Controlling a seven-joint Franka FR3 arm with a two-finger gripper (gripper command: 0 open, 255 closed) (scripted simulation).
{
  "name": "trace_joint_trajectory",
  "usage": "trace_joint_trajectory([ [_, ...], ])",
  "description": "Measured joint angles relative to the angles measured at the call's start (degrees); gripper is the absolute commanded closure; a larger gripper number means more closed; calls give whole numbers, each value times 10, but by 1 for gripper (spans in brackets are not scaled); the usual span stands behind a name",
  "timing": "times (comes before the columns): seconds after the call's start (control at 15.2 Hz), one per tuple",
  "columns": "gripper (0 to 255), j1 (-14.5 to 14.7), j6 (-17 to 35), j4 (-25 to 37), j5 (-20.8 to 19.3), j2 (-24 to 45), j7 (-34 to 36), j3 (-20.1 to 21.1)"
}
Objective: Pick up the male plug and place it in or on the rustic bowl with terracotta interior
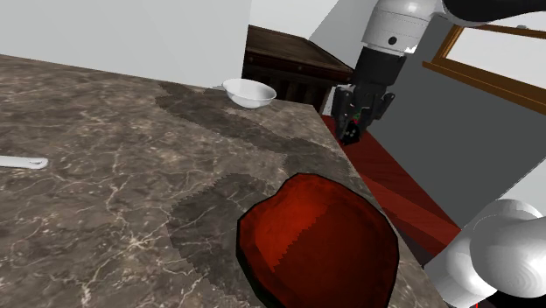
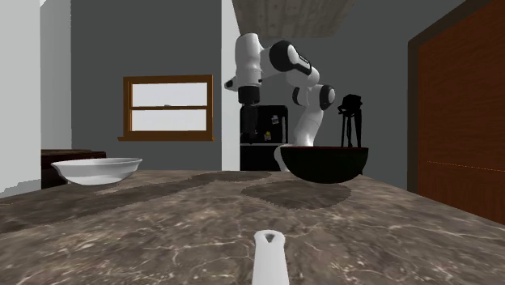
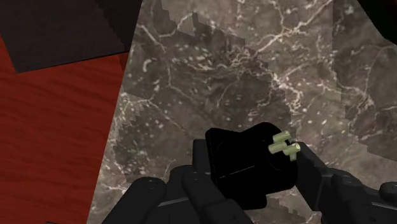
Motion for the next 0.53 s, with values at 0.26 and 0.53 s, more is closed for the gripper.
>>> trace_joint_trajectory([
  [0.26,255,-3,-28,33,-5,5,-2,-6],
  [0.53,255,-4,-58,69,-7,12,2,-7],
])
